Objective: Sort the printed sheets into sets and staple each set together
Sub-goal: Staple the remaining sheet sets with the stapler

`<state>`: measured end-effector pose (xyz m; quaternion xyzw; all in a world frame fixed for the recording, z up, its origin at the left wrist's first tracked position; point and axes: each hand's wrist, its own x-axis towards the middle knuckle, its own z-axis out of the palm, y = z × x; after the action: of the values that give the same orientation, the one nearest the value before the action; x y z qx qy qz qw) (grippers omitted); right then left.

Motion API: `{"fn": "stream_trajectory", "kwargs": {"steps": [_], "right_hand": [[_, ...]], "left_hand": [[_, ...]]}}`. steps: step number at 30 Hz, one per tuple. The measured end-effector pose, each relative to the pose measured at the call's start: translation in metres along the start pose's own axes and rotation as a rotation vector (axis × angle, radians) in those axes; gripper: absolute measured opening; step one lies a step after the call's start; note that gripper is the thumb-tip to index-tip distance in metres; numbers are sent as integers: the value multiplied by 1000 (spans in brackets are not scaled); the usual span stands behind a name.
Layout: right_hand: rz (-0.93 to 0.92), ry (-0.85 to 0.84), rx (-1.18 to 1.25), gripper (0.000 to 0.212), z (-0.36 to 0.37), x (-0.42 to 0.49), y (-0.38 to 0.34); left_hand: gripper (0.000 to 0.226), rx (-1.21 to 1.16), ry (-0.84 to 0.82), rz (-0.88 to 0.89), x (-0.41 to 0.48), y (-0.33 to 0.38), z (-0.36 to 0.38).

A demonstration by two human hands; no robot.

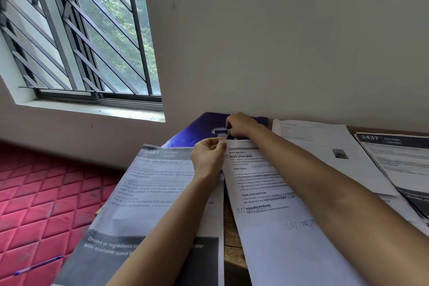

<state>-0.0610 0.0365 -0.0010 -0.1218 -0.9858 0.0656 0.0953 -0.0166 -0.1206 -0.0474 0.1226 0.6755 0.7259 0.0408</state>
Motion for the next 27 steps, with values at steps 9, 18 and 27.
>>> {"fn": "stream_trajectory", "kwargs": {"steps": [9,18,27], "right_hand": [[7,-125,1270,10,-49,-48,10],[-73,-202,1247,24,-47,-76,12],[-51,-157,1114,26,-35,-77,12]], "left_hand": [[6,11,11,-30,-5,7,0],[8,-84,5,-49,-15,16,-7],[13,-96,22,-16,-16,17,-8]]}}
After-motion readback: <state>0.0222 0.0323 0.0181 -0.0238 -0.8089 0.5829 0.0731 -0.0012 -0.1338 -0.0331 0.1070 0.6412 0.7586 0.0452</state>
